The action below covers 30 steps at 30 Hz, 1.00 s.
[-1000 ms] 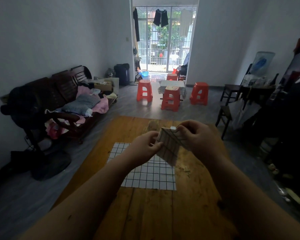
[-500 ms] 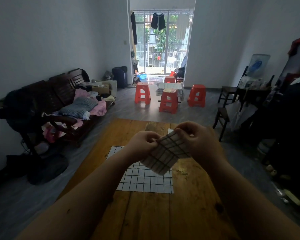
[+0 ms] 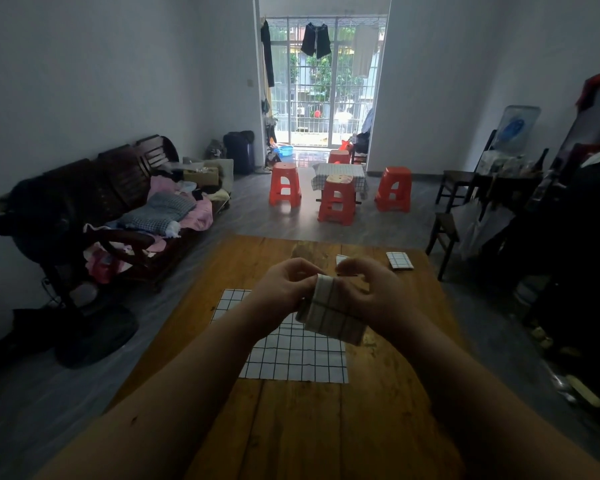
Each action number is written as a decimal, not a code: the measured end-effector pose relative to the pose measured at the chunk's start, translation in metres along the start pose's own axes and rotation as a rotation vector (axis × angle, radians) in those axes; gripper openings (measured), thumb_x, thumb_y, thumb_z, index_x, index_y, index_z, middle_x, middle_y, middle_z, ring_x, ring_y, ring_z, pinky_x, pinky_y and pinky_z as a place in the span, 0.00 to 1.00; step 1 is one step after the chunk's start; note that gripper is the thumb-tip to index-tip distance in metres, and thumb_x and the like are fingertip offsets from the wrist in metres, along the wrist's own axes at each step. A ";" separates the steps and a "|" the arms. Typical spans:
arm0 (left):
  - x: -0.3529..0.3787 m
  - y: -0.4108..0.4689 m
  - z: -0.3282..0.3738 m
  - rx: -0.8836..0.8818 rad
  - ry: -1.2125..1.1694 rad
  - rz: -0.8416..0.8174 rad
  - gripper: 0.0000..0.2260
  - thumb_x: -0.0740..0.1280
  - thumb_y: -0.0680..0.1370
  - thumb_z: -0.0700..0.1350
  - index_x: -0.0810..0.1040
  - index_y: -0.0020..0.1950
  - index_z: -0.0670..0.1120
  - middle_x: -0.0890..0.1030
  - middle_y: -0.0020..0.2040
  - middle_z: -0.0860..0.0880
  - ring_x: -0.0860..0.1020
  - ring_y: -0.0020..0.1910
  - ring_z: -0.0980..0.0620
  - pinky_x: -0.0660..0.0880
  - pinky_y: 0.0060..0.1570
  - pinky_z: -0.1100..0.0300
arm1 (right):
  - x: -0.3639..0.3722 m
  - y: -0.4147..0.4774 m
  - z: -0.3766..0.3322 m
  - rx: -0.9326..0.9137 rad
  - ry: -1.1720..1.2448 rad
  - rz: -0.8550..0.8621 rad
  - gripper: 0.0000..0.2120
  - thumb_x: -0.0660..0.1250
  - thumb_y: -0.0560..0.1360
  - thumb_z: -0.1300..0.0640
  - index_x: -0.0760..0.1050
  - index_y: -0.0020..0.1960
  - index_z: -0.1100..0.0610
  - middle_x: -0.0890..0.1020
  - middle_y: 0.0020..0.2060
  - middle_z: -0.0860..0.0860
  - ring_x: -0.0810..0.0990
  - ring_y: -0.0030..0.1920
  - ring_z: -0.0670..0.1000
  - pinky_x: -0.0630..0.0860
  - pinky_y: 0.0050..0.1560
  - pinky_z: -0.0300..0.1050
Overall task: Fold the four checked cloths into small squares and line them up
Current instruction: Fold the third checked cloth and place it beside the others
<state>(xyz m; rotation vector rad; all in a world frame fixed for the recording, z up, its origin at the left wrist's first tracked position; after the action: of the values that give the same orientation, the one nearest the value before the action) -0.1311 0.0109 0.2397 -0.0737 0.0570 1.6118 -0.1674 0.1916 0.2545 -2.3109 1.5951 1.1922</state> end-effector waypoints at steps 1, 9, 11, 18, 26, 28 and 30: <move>0.001 -0.001 0.001 0.010 0.008 -0.016 0.04 0.68 0.79 0.44 0.78 0.51 0.44 0.82 0.50 0.43 0.81 0.46 0.45 0.78 0.42 0.52 | 0.003 0.001 -0.001 0.004 -0.008 -0.036 0.05 0.68 0.79 0.53 0.77 0.54 0.48 0.79 0.50 0.41 0.78 0.51 0.41 0.73 0.47 0.34; 0.001 -0.006 0.003 0.090 0.282 0.004 0.08 0.65 0.82 0.49 0.81 0.53 0.48 0.83 0.50 0.48 0.82 0.50 0.48 0.82 0.52 0.47 | 0.008 -0.007 -0.003 0.002 -0.057 0.003 0.03 0.67 0.79 0.54 0.78 0.51 0.53 0.80 0.43 0.45 0.79 0.45 0.43 0.73 0.41 0.34; 0.003 -0.010 0.004 0.132 0.380 0.026 0.06 0.66 0.81 0.49 0.80 0.53 0.49 0.83 0.50 0.50 0.82 0.50 0.51 0.81 0.52 0.50 | 0.012 -0.009 -0.001 0.010 -0.045 0.029 0.03 0.67 0.79 0.54 0.78 0.51 0.52 0.80 0.43 0.45 0.79 0.45 0.44 0.76 0.42 0.36; 0.004 -0.018 0.008 0.215 0.400 0.100 0.01 0.69 0.79 0.45 0.80 0.48 0.51 0.82 0.48 0.52 0.80 0.49 0.54 0.80 0.48 0.56 | 0.021 -0.014 -0.006 -0.005 0.050 0.018 0.01 0.67 0.79 0.53 0.75 0.49 0.49 0.80 0.43 0.45 0.80 0.45 0.44 0.80 0.45 0.41; 0.001 -0.023 0.004 0.236 0.421 0.092 0.03 0.68 0.80 0.47 0.79 0.46 0.51 0.82 0.45 0.51 0.80 0.45 0.56 0.79 0.40 0.63 | 0.014 -0.019 -0.013 0.036 0.153 0.067 0.01 0.67 0.80 0.57 0.77 0.51 0.55 0.79 0.44 0.46 0.78 0.45 0.45 0.75 0.41 0.35; 0.001 -0.025 0.004 0.242 0.416 0.098 0.03 0.69 0.79 0.46 0.79 0.45 0.52 0.81 0.45 0.52 0.80 0.44 0.56 0.79 0.39 0.65 | 0.016 -0.020 -0.012 0.049 0.159 0.024 0.03 0.66 0.80 0.56 0.77 0.52 0.55 0.79 0.45 0.46 0.79 0.47 0.47 0.77 0.43 0.39; 0.000 -0.026 0.005 0.240 0.413 0.099 0.03 0.69 0.79 0.46 0.79 0.46 0.52 0.81 0.45 0.53 0.79 0.44 0.57 0.78 0.39 0.65 | 0.017 -0.021 -0.010 0.058 0.175 0.027 0.03 0.66 0.80 0.56 0.78 0.52 0.55 0.80 0.45 0.47 0.79 0.47 0.47 0.77 0.44 0.39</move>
<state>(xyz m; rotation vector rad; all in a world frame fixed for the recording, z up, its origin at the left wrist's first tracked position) -0.1053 0.0123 0.2446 -0.2197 0.5790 1.6551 -0.1421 0.1833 0.2434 -2.4232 1.6965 0.9573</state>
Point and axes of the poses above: each hand's wrist, its own y-axis towards the middle knuckle, its own x-axis out of the palm, z = x × y, the point moved 2 cm from there along y, towards the middle knuckle
